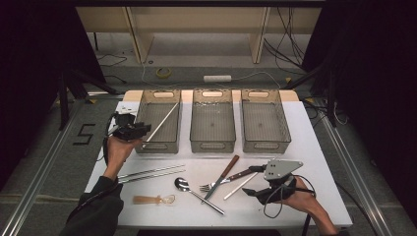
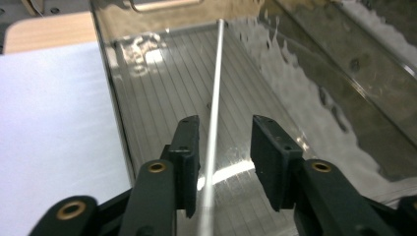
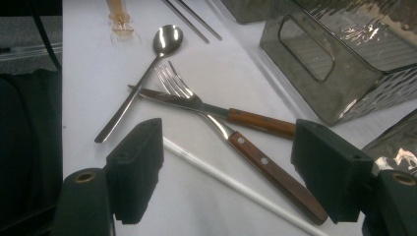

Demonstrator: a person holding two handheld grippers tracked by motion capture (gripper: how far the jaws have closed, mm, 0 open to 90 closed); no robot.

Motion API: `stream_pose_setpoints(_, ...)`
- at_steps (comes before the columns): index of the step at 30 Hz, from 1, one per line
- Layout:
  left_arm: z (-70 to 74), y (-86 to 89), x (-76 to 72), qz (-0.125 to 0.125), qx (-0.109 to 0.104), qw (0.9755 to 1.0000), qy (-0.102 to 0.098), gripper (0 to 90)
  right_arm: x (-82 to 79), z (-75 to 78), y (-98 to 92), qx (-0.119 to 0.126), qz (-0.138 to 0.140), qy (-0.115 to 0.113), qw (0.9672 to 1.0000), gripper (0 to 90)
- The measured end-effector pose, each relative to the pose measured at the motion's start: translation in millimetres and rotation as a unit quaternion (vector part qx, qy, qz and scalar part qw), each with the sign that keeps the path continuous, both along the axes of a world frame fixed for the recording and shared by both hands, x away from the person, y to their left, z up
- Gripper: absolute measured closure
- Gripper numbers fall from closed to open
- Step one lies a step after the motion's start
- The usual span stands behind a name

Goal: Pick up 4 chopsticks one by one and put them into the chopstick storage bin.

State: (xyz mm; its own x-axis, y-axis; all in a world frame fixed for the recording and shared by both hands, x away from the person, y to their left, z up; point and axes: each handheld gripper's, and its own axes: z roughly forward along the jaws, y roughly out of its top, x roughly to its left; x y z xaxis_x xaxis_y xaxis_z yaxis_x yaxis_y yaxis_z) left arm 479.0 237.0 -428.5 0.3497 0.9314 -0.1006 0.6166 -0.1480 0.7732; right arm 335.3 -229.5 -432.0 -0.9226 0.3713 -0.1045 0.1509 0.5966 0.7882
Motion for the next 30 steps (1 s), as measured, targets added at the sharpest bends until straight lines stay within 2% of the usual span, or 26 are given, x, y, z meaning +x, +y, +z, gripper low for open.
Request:
stream_pose_setpoints(1,3.3,0.4,-2.0,0.002,-0.004,1.0,-0.006,60.4,-0.1,-0.1,0.2,-0.002,0.0,0.0,1.0,29.2)
stream_pose_setpoints(8,13.7,0.0,-16.0,-0.014,-0.024,0.9996,-0.005,47.7,1.3,-0.4,0.9,-0.008,0.004,0.0,1.0,29.2)
stream_pose_setpoints(15,17.5,-2.3,-43.5,-0.047,-0.057,0.9972,-0.015,35.6,4.7,4.0,4.8,-0.063,0.022,-0.011,0.9977,29.5)
stream_pose_setpoints(19,17.5,-2.1,-57.5,-0.049,-0.072,0.9958,-0.029,32.9,9.5,7.0,7.9,-0.101,0.041,-0.01,0.994,29.8)
stream_pose_setpoints(22,17.1,-3.3,-68.0,-0.052,-0.088,0.994,-0.041,30.4,15.5,10.0,8.7,-0.135,0.055,-0.002,0.9893,30.9)
stream_pose_setpoints(26,16.2,-7.5,-84.1,-0.065,-0.094,0.9915,-0.064,28.4,24.8,10.3,9.6,-0.17,0.068,0.011,0.9831,32.6)
stream_pose_setpoints(28,16.9,-10.2,-92.4,-0.074,-0.102,0.9891,-0.077,27.5,29.3,9.9,10.6,-0.186,0.072,0.017,0.9797,33.4)
stream_pose_setpoints(30,17.9,-13.1,-99.6,-0.095,-0.105,0.9864,-0.083,26.2,34.3,10.0,11.4,-0.201,0.076,0.024,0.9763,34.1)
